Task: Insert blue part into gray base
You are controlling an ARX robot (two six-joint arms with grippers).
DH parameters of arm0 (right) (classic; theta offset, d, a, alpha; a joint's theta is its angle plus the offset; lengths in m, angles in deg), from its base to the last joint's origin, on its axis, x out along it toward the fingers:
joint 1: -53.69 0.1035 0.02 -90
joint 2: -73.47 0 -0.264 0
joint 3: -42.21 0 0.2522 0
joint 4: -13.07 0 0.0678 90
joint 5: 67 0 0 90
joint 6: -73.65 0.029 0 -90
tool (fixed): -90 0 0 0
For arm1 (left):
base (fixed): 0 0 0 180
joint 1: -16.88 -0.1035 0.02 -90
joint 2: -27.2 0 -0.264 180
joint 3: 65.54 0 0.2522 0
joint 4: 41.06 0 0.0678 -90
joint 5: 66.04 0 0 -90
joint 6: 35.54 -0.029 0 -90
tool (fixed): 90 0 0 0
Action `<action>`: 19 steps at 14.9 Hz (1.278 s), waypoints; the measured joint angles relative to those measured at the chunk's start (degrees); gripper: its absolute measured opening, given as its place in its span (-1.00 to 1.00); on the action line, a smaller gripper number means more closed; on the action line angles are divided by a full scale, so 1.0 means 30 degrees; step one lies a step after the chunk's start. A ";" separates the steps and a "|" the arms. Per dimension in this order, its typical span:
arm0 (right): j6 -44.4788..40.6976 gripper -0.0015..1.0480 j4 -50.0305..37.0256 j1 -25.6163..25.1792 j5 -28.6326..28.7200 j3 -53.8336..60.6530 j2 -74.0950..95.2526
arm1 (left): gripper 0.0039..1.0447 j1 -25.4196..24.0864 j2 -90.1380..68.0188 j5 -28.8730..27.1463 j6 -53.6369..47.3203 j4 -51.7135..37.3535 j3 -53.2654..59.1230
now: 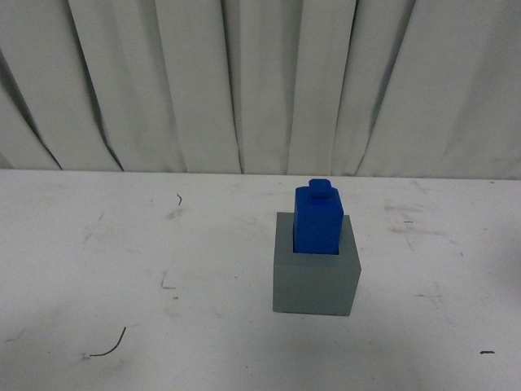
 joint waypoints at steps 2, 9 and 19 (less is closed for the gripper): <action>0.0080 -0.63 0.0707 0.0000 0.0007 0.1778 -0.3257 | 0.88 0.0000 0.0000 -0.0007 0.0000 0.0000 0.0000; 0.0138 -0.96 0.1515 0.0000 -0.0029 0.5166 -0.7388 | 0.88 0.0000 0.0000 0.0000 0.0000 0.0000 0.0000; 0.0146 -0.96 0.4430 0.0000 -0.0036 0.7023 -1.2488 | 0.88 0.0000 0.0000 0.0000 -0.0007 0.0000 0.0000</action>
